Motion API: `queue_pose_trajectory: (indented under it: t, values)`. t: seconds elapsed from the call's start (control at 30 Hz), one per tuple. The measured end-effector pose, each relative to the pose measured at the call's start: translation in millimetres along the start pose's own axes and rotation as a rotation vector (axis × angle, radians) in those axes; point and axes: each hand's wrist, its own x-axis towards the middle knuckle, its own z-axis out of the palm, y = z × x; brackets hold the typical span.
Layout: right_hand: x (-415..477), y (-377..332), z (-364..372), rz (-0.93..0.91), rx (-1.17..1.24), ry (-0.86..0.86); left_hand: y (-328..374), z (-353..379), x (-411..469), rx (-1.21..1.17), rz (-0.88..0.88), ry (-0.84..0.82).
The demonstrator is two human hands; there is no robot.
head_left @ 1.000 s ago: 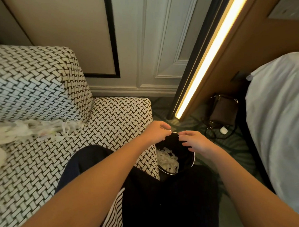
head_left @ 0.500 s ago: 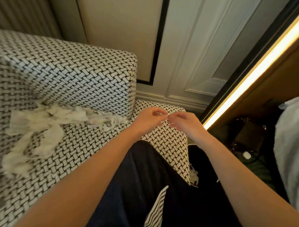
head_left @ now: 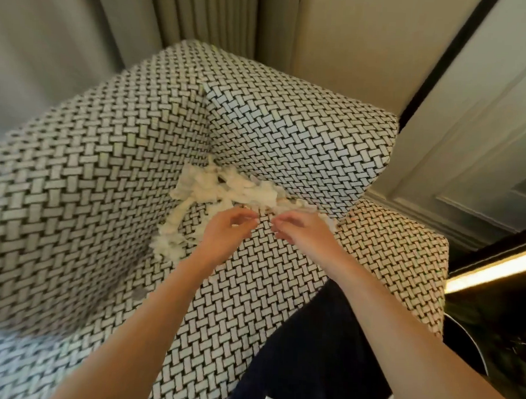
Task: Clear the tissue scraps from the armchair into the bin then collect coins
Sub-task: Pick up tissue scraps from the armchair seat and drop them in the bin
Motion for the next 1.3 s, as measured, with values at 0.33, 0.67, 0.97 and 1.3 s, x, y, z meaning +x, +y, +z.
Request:
queue_pose_trajectory:
  t: [0.33, 0.67, 0.97, 1.3]
  values:
    - [57.6, 5.0, 96.0, -0.038, -0.253, -0.161, -80.5, -51.4, -28.3, -0.104, -0.224, 0.199]
    - [85.7, 20.6, 124.1, -0.073, -0.885, -0.435, -106.6, -51.4, -42.6, -0.15, -0.306, 0.252]
    - [61.9, 35.7, 107.2, -0.28, -0.708, -0.27, -118.8, -48.1, -40.9, -0.142, -0.358, 0.445]
    - [44.8, 38.3, 128.0, -0.306, -0.625, -0.027, -137.3, -41.1, -53.6, -0.094, -0.368, 0.623]
